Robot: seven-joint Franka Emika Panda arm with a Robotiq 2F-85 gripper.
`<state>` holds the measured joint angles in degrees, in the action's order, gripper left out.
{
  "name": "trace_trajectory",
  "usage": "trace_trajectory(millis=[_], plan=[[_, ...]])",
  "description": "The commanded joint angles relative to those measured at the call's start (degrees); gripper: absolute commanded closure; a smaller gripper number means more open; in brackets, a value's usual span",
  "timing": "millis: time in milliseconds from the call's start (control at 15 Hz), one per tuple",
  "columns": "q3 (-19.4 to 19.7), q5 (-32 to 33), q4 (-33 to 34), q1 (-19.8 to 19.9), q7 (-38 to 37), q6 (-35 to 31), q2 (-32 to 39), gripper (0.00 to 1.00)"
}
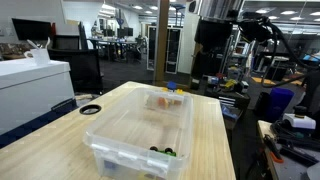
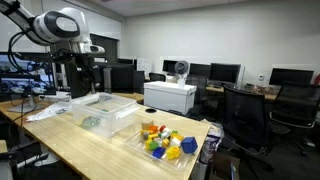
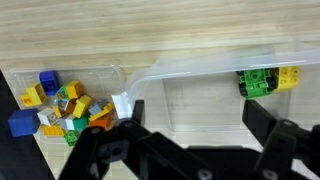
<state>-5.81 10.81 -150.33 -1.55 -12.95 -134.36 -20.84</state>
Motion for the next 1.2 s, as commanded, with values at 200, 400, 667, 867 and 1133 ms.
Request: trace_trajectory(millis=[200,400,667,867,1133], plan=[[-0.4,-0.3,0.1,0.4,0.2,0.1,0.0,0.0],[-0.4,-0.3,0.1,0.4,0.2,0.1,0.0,0.0],[-0.4,-0.3,0.1,0.4,0.2,0.1,0.0,0.0],[-0.4,-0.3,0.1,0.4,0.2,0.1,0.0,0.0],[-1.7,-1.5,2.5,-0.9,-0.8,-3.2,3.4,0.0]])
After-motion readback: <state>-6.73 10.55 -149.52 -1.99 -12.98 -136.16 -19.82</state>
